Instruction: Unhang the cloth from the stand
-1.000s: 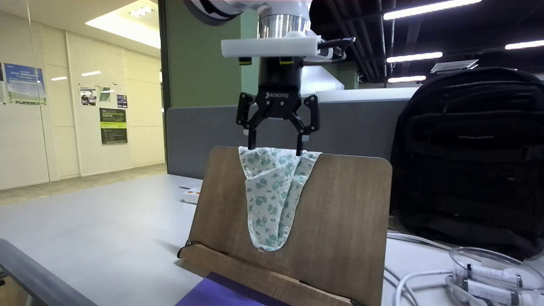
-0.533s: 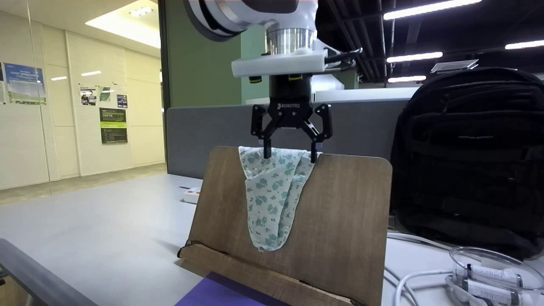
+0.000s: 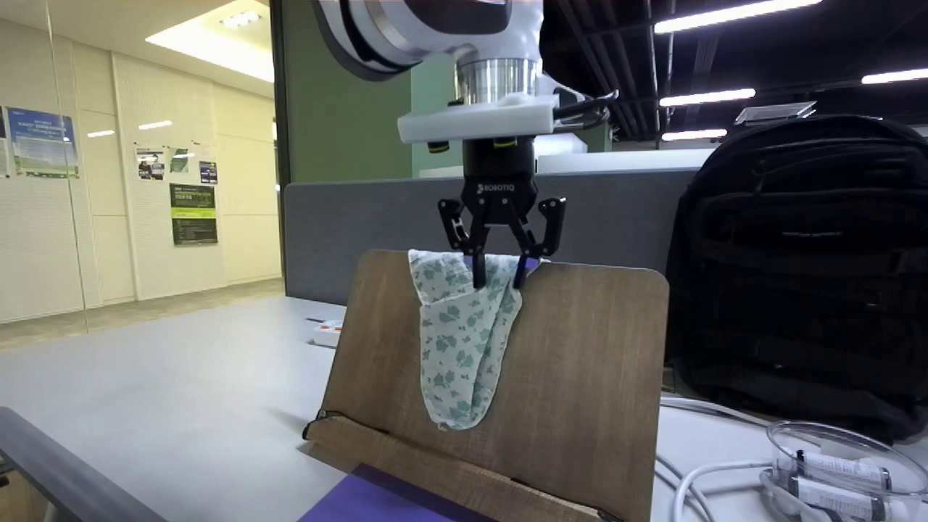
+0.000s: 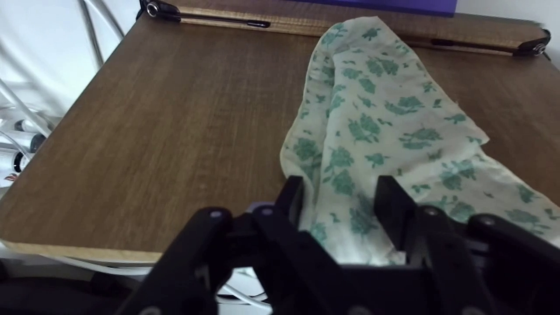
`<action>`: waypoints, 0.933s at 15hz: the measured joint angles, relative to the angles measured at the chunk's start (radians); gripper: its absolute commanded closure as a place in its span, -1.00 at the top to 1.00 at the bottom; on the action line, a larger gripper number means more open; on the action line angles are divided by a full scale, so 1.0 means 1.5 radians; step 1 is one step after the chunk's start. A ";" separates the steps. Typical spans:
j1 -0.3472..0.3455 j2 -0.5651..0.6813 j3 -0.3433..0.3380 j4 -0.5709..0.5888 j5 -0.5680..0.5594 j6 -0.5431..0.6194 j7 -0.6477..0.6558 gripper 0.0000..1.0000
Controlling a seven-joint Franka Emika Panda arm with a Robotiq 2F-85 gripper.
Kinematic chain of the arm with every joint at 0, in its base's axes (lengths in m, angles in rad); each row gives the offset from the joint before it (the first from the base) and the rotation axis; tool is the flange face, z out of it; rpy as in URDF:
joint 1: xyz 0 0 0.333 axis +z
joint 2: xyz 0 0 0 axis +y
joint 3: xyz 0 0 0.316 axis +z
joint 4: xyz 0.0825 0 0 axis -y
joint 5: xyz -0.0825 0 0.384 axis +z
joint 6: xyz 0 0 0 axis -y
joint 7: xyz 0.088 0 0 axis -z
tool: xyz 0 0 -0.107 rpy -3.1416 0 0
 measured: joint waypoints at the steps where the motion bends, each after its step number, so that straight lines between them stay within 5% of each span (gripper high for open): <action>1: 0.000 -0.001 0.002 0.000 0.000 -0.001 0.000 -0.78; 4: 0.001 -0.005 0.011 0.000 0.000 -0.015 0.000 -1.00; 14: 0.078 -0.033 0.120 0.112 -0.086 -0.197 0.064 -0.98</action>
